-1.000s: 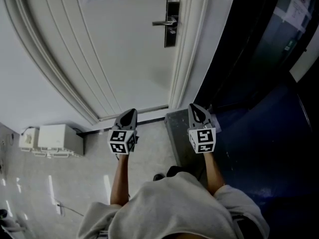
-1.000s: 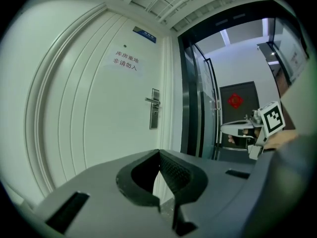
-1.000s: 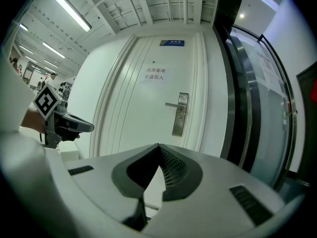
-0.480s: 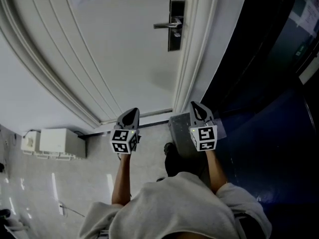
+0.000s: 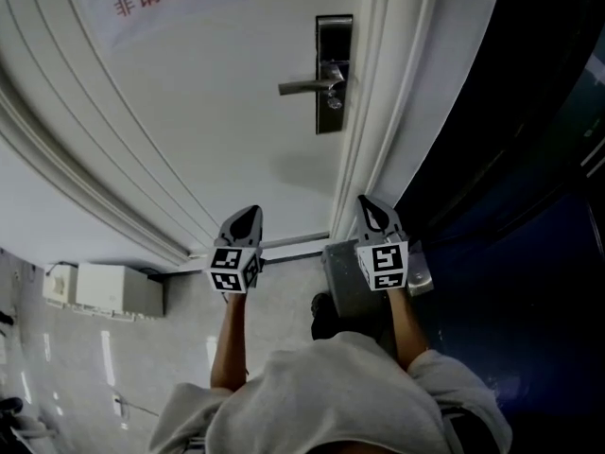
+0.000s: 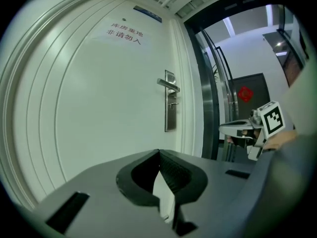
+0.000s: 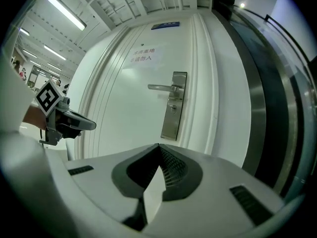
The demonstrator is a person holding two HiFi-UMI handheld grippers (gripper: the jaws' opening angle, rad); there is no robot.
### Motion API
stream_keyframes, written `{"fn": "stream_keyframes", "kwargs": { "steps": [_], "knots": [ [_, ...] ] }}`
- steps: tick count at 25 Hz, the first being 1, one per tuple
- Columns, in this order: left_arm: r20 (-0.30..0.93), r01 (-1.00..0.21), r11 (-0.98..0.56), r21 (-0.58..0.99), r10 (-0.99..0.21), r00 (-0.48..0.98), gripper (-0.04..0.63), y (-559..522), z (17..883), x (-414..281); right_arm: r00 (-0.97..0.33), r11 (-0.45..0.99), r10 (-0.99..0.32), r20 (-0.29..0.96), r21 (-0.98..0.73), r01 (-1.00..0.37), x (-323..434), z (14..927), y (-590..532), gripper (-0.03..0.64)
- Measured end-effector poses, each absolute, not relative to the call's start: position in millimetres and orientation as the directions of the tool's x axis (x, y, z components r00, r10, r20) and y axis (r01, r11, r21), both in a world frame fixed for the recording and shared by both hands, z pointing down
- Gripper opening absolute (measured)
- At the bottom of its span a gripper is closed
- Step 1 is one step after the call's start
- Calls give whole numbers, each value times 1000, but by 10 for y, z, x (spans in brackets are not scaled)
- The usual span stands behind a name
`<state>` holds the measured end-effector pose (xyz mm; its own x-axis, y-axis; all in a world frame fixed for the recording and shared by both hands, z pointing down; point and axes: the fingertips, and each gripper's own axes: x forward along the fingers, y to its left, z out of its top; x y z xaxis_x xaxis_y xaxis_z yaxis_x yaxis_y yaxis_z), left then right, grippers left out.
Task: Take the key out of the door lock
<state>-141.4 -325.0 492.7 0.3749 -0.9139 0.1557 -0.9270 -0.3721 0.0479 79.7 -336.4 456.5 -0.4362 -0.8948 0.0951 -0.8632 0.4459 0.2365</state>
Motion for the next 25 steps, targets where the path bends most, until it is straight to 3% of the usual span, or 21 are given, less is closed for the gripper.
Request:
{"fn": "stream_keyframes", "kwargs": {
  "steps": [13,25],
  "knots": [
    [144,-940,-338,43,-929,340,17,-4555,4761,-1181,-518,520,-852,78,247,-818,772,4382,-4712,23],
    [145,-946,-323,37,-935,324,17,-4874,4760,-1216,-541,546,-836,94,246,-801,658,4508,-5051,23]
  ]
}}
